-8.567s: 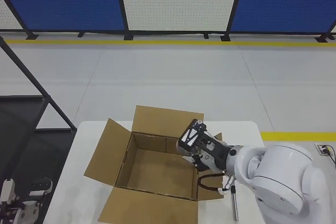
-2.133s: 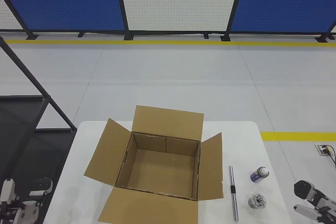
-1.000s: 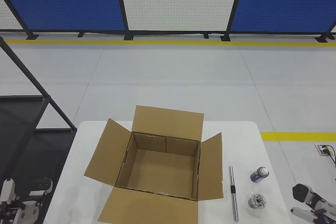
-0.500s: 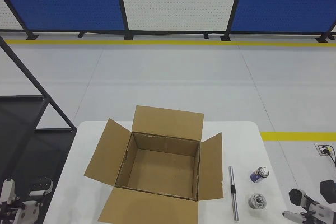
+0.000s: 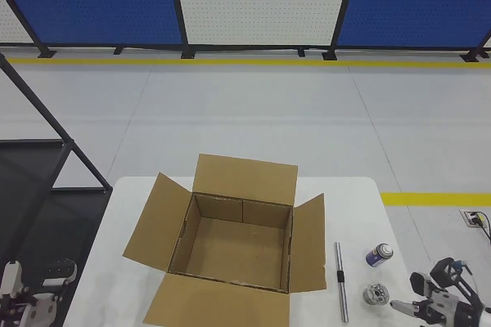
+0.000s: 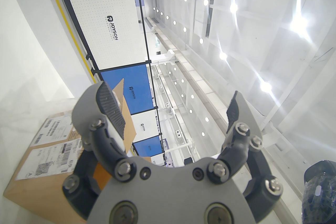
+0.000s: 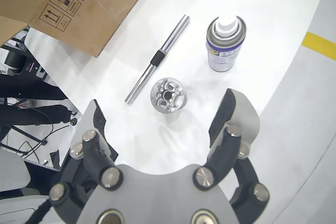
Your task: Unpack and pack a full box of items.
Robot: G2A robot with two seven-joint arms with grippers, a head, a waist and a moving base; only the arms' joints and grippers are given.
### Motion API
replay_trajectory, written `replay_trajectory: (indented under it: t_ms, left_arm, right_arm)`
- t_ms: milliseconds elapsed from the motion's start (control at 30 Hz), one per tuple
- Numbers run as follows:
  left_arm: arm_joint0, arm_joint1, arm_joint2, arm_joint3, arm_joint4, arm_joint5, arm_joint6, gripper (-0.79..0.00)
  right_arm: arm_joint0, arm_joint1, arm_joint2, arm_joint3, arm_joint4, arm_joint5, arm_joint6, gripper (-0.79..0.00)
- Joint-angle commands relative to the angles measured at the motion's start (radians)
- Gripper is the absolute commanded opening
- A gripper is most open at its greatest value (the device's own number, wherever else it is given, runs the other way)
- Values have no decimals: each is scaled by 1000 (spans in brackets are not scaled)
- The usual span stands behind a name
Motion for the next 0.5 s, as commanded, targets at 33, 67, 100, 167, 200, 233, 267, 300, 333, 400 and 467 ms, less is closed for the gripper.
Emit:
replay_trajectory:
  t_ms: [33,67,100,167,200,233,267,300,333,400,467]
  left_arm:
    - [0,0,0,0,0,0,0,0]
    - [0,0,0,0,0,0,0,0]
    - [0,0,0,0,0,0,0,0]
    - [0,0,0,0,0,0,0,0]
    - [0,0,0,0,0,0,0,0]
    - [0,0,0,0,0,0,0,0]
    - [0,0,0,0,0,0,0,0]
    - [0,0,0,0,0,0,0,0]
    - [0,0,0,0,0,0,0,0]
    - [0,0,0,0,0,0,0,0]
    - [0,0,0,0,0,0,0,0]
  right_arm:
    - [4,-1,-25,-2,-59,15,-13,0]
    - [6,-2,-32,-1,-76,23,-21,0]
    - [8,-3,-40,-1,-93,31,-29,0]
    - [10,-5,-57,-3,-122,43,-45,0]
    - [12,-5,-65,-4,-136,46,-51,0]
    - [13,-6,-74,-5,-149,50,-55,0]
    - [15,-7,-84,-5,-158,53,-59,0]
    - [17,-7,-95,-4,-165,54,-58,0]
    - [22,-8,-105,-2,-171,57,-56,0]
    - [35,-9,-125,4,-186,68,-54,0]
    - [49,-11,-146,12,-195,78,-56,0]
